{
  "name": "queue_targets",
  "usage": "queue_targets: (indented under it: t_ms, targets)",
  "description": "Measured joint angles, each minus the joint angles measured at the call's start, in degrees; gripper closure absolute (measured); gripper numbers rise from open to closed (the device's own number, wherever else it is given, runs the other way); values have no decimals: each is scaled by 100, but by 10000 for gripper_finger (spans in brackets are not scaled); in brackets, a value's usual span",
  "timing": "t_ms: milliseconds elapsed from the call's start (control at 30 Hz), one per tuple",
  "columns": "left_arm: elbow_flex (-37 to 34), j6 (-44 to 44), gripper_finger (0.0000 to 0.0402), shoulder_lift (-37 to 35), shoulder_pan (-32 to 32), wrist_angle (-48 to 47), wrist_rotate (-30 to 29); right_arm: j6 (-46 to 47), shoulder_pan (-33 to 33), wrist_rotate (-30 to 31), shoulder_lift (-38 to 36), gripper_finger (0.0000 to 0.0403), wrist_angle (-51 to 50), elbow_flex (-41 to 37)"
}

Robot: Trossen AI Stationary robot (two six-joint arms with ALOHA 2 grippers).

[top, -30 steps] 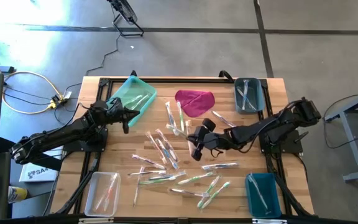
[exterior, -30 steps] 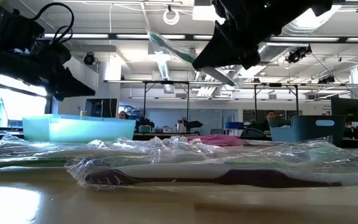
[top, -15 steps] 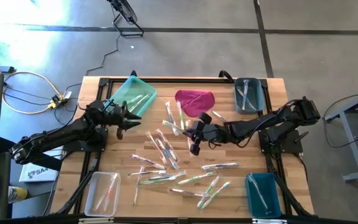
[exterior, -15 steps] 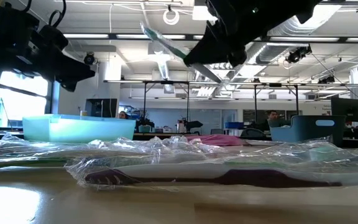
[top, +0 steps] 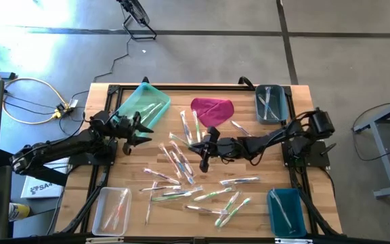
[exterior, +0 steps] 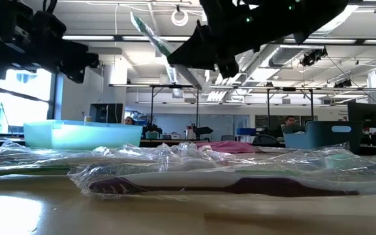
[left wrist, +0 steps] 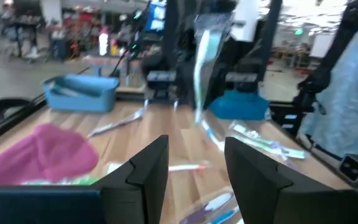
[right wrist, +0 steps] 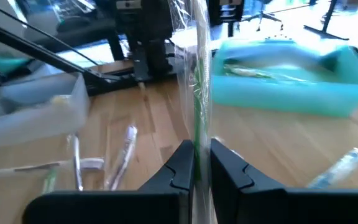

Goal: Pick & Place Toothbrushes
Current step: Put the green toothbrush to the green bin

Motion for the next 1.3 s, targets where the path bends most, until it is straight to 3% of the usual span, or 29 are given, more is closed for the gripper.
queue_targets:
  t_ms: [200, 500, 1167, 1300]
  targets:
    - [1, 117, 251, 0, -493, 324, -164, 26, -53, -308, 434, 383, 738, 27]
    - [1, 311, 252, 202, -1198, 575, -1548, -304, -57, -426, 451, 383, 796, 360]
    - [1, 221, 252, 1937, -2060, 3073, -1771, -634, -5, -445, 444, 382, 791, 459]
    - [10, 148, 252, 2201, -2216, 3449, -2091, -796, -11, -442, 446, 382, 791, 459]
